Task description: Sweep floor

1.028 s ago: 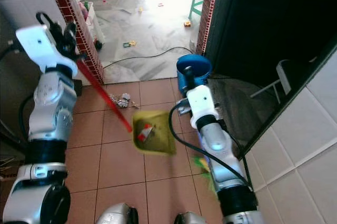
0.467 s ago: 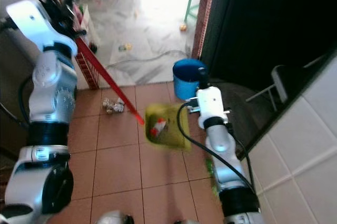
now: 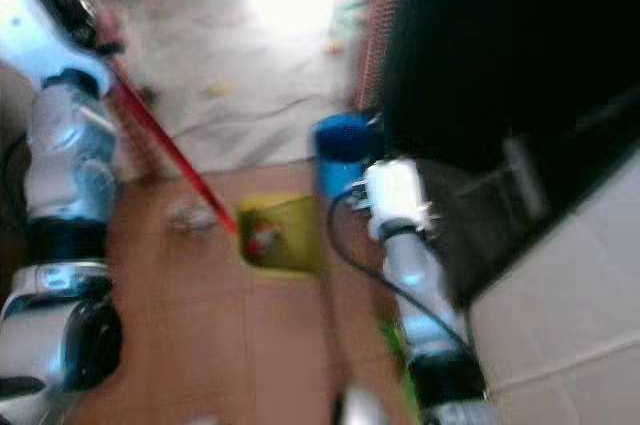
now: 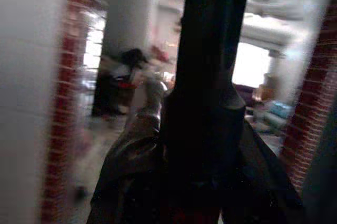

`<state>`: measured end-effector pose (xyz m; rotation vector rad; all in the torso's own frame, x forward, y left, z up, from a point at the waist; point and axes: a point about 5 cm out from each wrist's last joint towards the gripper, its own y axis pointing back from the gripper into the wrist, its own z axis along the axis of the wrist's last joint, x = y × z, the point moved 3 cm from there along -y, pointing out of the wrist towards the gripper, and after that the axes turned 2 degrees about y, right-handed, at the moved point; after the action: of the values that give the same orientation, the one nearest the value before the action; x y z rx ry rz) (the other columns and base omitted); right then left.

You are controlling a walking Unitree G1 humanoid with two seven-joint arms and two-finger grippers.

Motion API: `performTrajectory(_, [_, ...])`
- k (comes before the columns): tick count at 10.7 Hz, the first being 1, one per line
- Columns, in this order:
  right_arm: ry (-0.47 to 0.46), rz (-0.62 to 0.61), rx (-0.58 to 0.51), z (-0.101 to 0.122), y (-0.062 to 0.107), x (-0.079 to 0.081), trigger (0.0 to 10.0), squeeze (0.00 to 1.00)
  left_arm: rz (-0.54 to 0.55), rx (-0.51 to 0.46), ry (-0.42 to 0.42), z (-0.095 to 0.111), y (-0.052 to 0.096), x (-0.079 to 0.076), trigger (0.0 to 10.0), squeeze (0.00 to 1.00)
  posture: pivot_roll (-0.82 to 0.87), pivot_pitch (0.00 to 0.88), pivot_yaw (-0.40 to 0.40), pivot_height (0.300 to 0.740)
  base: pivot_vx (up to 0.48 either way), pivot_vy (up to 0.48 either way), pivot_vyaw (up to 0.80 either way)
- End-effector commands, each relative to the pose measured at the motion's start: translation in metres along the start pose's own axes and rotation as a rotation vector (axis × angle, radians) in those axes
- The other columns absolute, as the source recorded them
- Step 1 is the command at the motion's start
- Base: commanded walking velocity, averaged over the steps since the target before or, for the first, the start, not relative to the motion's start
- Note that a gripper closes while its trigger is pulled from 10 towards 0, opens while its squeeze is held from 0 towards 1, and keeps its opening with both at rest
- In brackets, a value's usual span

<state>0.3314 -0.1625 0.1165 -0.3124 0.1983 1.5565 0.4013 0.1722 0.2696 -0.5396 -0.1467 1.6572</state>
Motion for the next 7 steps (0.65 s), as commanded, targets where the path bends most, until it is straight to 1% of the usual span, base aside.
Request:
performTrajectory(1, [0.029,-0.007,-0.120,0.030,-0.006,0.001,10.0,0.00,0.006,-0.128,0.055,0.033,-0.008,0.002,10.0,0.00,-0.07,0.000,0.009,0.740,0.454,0.000,0.00])
performTrajectory(2, [0.064,0.000,-0.156,0.037,-0.010,0.001,10.0,0.00,0.009,-0.138,0.059,0.036,-0.010,0.002,10.0,0.00,-0.07,0.000,0.010,0.740,0.454,0.000,0.00])
performTrajectory(4, [0.069,0.016,-0.122,0.027,-0.008,0.005,10.0,0.00,0.014,-0.159,0.056,0.042,-0.012,0.003,10.0,0.00,-0.06,0.000,0.008,0.740,0.454,0.000,0.00])
performTrajectory(5, [0.068,0.030,-0.102,0.020,-0.003,0.009,10.0,0.00,0.023,-0.174,0.047,0.046,-0.014,0.005,10.0,0.00,-0.06,0.000,0.009,0.740,0.454,0.000,0.00])
performTrajectory(7, [0.068,0.034,-0.098,0.019,-0.002,0.010,10.0,0.00,0.033,-0.173,0.043,0.045,-0.015,0.008,10.0,0.00,-0.06,0.000,0.010,0.740,0.452,0.000,0.00])
